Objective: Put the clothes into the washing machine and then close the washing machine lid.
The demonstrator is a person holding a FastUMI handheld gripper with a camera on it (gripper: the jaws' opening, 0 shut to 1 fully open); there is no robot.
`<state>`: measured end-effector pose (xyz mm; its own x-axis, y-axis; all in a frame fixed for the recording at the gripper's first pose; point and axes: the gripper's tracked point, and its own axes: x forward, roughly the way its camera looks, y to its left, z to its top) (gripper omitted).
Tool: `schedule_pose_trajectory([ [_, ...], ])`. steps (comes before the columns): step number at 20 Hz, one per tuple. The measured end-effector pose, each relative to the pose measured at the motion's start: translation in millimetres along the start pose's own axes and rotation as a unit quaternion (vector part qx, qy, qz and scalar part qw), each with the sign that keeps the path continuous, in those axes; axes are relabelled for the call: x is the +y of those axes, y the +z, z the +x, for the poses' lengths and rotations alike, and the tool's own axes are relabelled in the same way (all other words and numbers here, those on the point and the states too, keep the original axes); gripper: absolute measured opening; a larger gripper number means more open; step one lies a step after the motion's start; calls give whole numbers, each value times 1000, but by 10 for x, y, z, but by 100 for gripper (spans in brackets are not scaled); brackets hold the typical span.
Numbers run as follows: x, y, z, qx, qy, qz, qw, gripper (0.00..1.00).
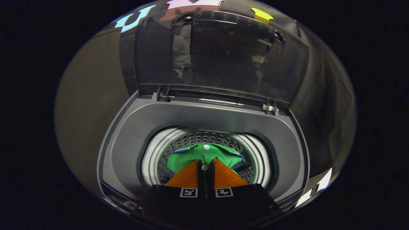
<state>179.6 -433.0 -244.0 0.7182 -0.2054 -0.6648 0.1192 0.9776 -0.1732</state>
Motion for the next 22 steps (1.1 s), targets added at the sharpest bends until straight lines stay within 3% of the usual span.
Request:
schedule_pose_trajectory([
  [15, -59, -246, 191, 70, -5, 20, 997, 9],
  [20, -59, -287, 125, 83, -1, 4, 997, 100],
  [22, -64, -271, 75, 81, 0, 2, 997, 100],
])
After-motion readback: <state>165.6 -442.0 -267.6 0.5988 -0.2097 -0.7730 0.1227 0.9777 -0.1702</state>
